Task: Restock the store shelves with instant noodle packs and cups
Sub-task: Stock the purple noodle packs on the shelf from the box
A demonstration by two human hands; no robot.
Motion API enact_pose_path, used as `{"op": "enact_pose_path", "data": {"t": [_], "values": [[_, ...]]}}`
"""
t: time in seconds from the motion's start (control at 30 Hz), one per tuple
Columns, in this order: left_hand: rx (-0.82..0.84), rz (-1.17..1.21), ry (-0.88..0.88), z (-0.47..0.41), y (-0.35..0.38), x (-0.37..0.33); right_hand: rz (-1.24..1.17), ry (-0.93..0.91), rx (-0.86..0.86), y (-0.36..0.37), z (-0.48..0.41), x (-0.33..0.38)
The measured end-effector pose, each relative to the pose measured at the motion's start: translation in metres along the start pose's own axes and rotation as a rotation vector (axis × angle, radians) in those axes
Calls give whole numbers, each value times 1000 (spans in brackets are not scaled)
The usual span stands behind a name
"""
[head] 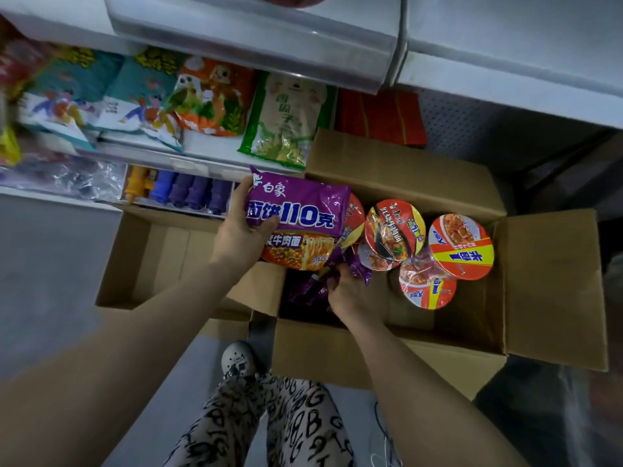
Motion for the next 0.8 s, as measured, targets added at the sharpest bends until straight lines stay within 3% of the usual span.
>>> {"op": "enact_pose_path", "data": {"t": [0.43, 0.8], "values": [[43, -14, 76, 3, 11, 6, -375, 472, -170, -9, -12, -54], [45, 23, 94, 38, 5, -27, -762, 356, -255, -65, 51, -57]]}}
Point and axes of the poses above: each hand's wrist, its own z-axis away from the middle knuckle, its own y-axis out of the palm, x = y × z, the point moved 3 cm from there along -z, towards the middle knuckle, and after that the axes turned 4 degrees about -z, right-handed, at the moved point
